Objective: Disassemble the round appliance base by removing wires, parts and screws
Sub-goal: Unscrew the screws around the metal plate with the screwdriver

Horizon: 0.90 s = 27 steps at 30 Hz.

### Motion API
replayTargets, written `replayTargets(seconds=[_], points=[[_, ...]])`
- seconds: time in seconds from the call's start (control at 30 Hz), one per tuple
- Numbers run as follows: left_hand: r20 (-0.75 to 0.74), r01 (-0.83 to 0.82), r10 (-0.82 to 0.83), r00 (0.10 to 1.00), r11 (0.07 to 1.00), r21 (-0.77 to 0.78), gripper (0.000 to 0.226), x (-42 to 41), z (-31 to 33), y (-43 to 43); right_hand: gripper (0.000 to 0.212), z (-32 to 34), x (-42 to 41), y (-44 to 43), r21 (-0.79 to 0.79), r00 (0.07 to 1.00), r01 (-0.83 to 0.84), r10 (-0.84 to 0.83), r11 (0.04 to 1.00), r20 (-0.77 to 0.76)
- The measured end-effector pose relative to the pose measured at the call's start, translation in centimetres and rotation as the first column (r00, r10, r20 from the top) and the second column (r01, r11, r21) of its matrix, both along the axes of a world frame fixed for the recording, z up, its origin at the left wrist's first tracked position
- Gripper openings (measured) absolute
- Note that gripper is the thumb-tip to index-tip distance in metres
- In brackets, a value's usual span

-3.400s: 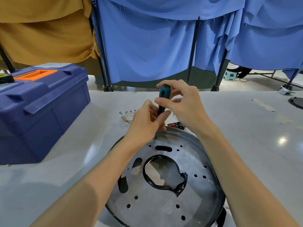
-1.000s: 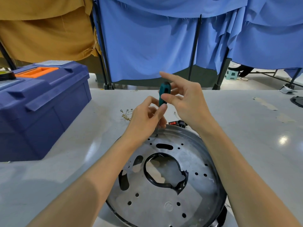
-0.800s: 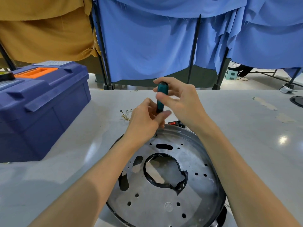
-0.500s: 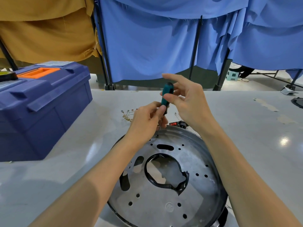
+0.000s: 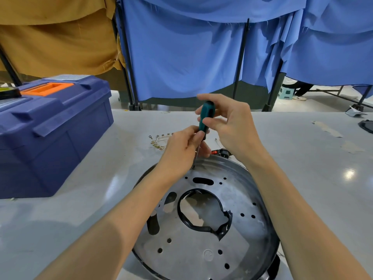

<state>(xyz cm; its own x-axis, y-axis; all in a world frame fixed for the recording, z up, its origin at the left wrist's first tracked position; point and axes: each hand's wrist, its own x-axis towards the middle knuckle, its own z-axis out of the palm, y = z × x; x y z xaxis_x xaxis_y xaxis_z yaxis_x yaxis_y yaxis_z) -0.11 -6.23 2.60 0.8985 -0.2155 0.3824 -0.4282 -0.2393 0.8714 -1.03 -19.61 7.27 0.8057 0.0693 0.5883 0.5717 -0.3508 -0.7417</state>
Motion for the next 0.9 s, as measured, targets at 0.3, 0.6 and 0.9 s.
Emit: replayTargets(seconds=[0.3,0.6,0.9], points=[[-0.018,-0.070,0.069,0.997,0.995,-0.065,0.026,0.15,-0.19,0.18,0.040,-0.08,0.10,0.26,-0.027,0.999,0.033,-0.032,0.999,0.025],[0.002,-0.095,0.095,0.996,0.995,0.027,0.025,-0.03,-0.06,0.14,0.030,-0.30,0.12,0.49,-0.064,1.000,-0.011,0.012,0.998,0.015],[0.110,-0.090,0.071,0.991,0.980,0.175,0.020,-0.06,-0.12,-0.01,0.045,-0.10,0.26,-0.14,-0.043,0.999,0.043,-0.043,0.998,0.015]])
